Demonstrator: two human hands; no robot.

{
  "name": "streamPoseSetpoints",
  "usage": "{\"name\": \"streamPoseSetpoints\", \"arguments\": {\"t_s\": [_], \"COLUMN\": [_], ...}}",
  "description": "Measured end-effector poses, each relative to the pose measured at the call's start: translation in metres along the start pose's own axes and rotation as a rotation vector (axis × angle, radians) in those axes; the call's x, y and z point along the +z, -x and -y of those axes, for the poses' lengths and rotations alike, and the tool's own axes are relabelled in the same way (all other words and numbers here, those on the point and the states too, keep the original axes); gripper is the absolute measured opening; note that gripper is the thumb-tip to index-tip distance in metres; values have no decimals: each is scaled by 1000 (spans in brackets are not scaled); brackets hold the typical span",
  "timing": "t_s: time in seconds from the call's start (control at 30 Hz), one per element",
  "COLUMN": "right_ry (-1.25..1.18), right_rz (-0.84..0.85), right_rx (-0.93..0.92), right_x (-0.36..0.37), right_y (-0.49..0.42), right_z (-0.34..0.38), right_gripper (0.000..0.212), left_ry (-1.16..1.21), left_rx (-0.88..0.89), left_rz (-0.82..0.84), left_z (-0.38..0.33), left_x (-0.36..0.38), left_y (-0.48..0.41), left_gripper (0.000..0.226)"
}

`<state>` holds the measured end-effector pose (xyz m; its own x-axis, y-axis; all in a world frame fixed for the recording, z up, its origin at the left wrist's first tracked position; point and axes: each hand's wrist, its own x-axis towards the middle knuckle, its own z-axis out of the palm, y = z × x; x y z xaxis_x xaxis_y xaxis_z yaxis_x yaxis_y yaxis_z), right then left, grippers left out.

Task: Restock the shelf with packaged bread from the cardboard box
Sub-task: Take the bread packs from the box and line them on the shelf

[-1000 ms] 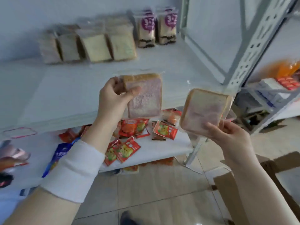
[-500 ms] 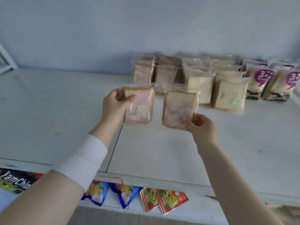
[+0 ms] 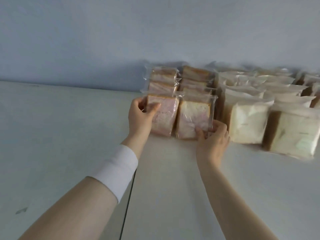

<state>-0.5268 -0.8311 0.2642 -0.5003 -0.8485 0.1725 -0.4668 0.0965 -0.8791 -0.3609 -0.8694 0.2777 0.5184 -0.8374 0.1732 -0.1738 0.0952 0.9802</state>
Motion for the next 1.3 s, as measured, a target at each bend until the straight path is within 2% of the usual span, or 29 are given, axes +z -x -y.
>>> {"name": "streamPoseSetpoints", "arguments": {"t_s": [0.1, 0.2, 0.23, 0.3, 0.37, 0.5, 0.6, 0.8, 0.97, 1.13, 1.3], "right_ry": [-5, 71, 102, 201, 336, 656, 776, 931, 946, 917, 867], "right_rz": [-26, 60, 81, 84, 75, 44, -19, -119, -127, -156, -120], "right_rx": [28, -19, -47, -131, -201, -226, -89, 241, 494, 756, 949], "right_x": [-2, -17, -26, -50, -79, -155, -235, -428, -571, -665, -712], "right_y": [6, 15, 21, 38, 56, 81, 95, 141, 210, 263, 272], "right_z": [7, 13, 14, 12, 8, -6, -29, -122, -225, -320, -424], "right_gripper": [36, 51, 57, 62, 61, 58, 57, 47, 46, 40, 39], "left_ry": [-57, -198, -253, -380, -546, -885, -1002, -1000, -957, -968, -1023], "left_rx": [6, 38, 89, 305, 564, 921, 1091, 1321, 1403, 1442, 1440], "left_rz": [26, 6, -5, 1, 156, 715, 887, 1148, 1374, 1573, 1733], "left_z": [-5, -17, -24, -38, -56, -95, -123, -161, -159, -129, -73], "left_x": [3, -5, -10, -22, -26, 3, 43, 150, 224, 282, 350], "left_y": [-1, 4, 8, 22, 43, 115, 191, 397, 591, 724, 811], "left_gripper": [48, 66, 69, 67, 59, 51, 46, 42, 43, 46, 46]}}
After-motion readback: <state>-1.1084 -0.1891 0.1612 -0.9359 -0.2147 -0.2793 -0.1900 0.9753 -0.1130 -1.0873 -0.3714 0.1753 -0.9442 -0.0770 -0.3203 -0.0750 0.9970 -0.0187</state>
